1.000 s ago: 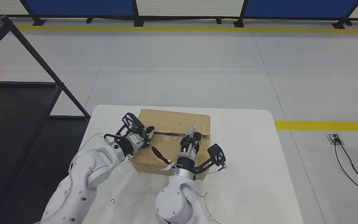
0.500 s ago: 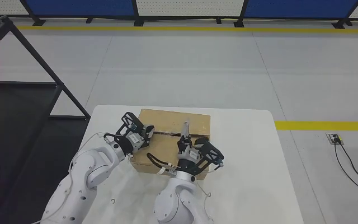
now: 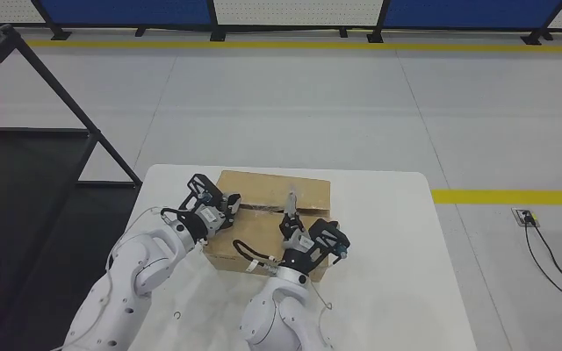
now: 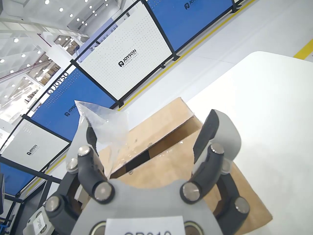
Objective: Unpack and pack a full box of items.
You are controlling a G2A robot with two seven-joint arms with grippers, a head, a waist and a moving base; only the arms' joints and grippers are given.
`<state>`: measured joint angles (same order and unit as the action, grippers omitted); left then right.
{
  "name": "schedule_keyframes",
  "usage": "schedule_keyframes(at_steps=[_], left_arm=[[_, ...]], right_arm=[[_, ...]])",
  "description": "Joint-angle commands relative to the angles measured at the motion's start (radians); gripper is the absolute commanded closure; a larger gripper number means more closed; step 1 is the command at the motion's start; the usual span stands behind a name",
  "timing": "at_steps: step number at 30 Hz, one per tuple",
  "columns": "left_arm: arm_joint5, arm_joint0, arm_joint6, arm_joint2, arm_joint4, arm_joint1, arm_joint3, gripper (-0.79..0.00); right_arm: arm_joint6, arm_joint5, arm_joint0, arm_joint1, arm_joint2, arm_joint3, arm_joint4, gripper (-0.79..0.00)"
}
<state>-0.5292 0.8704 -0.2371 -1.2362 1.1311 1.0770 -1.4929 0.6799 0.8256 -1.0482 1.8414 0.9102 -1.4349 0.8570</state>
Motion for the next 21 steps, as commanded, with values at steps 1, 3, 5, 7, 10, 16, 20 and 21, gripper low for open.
schedule_keyframes(at_steps=[1, 3, 5, 7, 10, 16, 20, 21], left_arm=[[0.008, 0.004, 0.007, -0.002, -0.002, 0.0, -0.003, 0.0], [0.016, 0.008, 0.012, -0.004, -0.004, 0.001, -0.005, 0.0], [0.026, 0.012, 0.016, -0.008, -0.009, 0.001, -0.011, 0.0], [0.031, 0.016, 0.016, -0.01, -0.012, 0.002, -0.015, 0.0], [0.033, 0.02, 0.009, -0.014, -0.017, 0.002, -0.022, 0.0], [0.03, 0.024, 0.0, -0.013, -0.015, 0.002, -0.03, 0.0], [0.029, 0.026, -0.004, -0.014, -0.013, 0.002, -0.032, 0.0], [0.029, 0.026, -0.005, -0.014, -0.013, 0.002, -0.032, 0.0]], right_arm=[[0.0, 0.0, 0.0, 0.0, 0.0, 0.0, 0.0, -0.785], [0.0, 0.0, 0.0, 0.0, 0.0, 0.0, 0.0, -0.785], [0.0, 0.0, 0.0, 0.0, 0.0, 0.0, 0.0, -0.785], [0.0, 0.0, 0.0, 0.0, 0.0, 0.0, 0.0, -0.785], [0.013, 0.023, -0.001, -0.005, 0.003, 0.024, 0.062, -0.785], [-0.101, 0.157, 0.032, -0.018, -0.038, 0.095, 0.386, -0.785], [-0.227, 0.187, 0.034, -0.025, -0.031, 0.105, 0.578, -0.785], [-0.252, 0.187, 0.034, -0.025, -0.029, 0.111, 0.615, -0.785]])
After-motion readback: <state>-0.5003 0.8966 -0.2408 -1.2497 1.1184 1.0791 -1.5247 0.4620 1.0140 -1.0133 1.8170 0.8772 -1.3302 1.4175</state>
